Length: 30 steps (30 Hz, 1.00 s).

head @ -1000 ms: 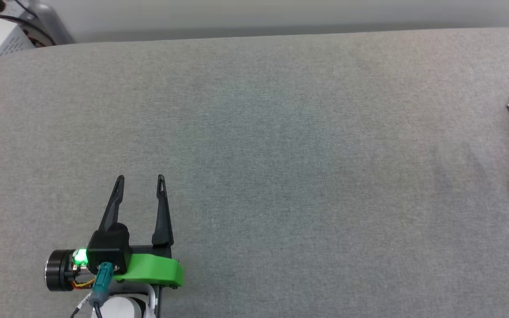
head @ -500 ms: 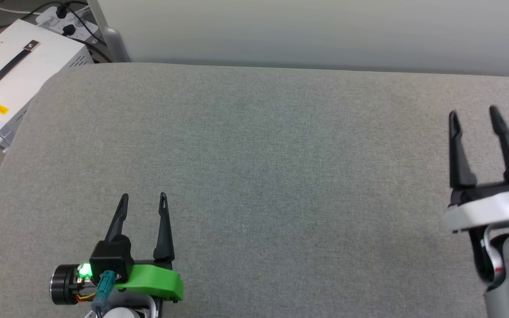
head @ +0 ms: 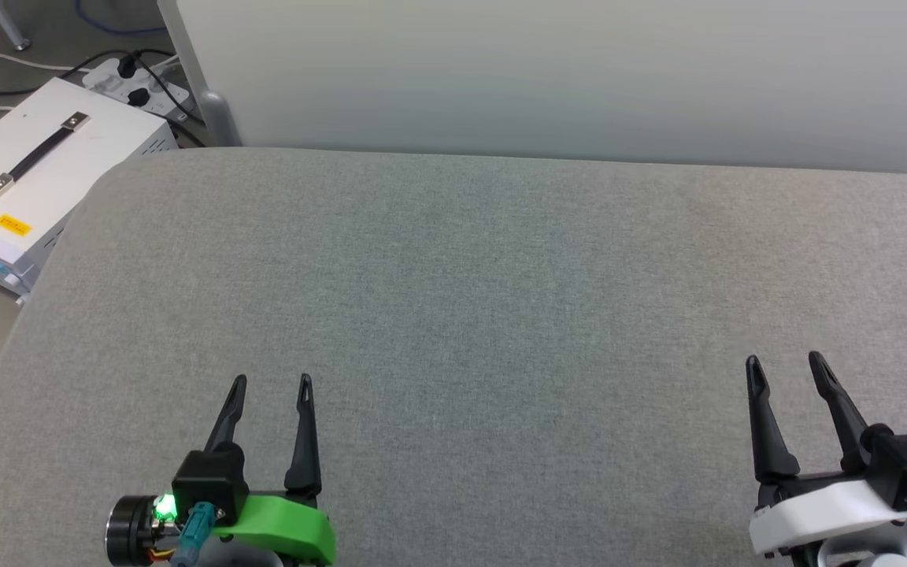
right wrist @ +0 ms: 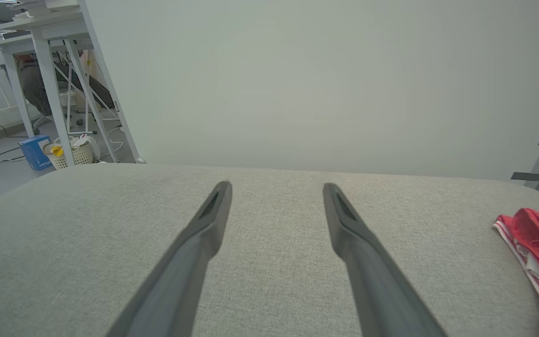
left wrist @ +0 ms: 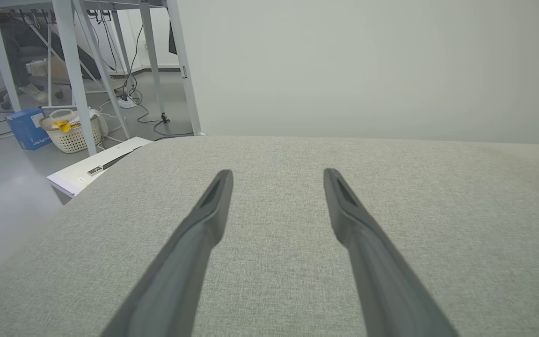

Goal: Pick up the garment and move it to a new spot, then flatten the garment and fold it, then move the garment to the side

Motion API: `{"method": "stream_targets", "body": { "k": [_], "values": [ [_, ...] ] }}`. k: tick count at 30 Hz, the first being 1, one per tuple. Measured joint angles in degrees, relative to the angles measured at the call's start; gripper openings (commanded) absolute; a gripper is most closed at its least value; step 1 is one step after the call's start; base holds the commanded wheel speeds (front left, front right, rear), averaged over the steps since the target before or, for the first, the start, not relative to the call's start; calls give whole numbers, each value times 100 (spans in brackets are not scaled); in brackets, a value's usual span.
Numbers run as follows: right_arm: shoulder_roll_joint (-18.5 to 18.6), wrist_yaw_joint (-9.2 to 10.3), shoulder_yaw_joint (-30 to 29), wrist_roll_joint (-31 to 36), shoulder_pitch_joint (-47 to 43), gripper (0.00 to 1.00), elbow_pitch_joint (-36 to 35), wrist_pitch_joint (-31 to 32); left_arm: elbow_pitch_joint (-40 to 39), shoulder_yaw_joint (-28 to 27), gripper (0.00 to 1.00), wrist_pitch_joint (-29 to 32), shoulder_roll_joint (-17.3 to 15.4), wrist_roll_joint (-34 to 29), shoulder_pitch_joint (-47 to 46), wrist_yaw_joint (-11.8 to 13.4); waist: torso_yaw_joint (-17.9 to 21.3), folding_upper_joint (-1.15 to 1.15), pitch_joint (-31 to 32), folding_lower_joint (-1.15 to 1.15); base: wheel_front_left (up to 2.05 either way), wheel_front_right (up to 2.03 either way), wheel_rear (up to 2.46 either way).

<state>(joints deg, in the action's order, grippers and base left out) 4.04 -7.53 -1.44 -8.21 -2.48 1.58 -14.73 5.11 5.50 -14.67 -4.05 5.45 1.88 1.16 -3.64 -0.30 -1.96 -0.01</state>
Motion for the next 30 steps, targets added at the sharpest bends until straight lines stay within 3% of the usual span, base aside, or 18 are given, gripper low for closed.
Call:
{"method": "stream_targets", "body": {
  "k": [25,26,30],
  "values": [
    [-107,0,-130,-10,-448,100,4,0,129,-21,100,0,36,3,268,-135,114,0,257,0,0,0,0],
    [-107,0,-127,-12,-448,0,11,0,141,-24,0,0,37,-2,268,-135,115,0,257,0,0,0,0],
    [-107,0,-127,-12,-447,0,10,3,145,-21,0,10,34,-1,267,-135,116,0,257,0,0,0,0]
  ]
}}
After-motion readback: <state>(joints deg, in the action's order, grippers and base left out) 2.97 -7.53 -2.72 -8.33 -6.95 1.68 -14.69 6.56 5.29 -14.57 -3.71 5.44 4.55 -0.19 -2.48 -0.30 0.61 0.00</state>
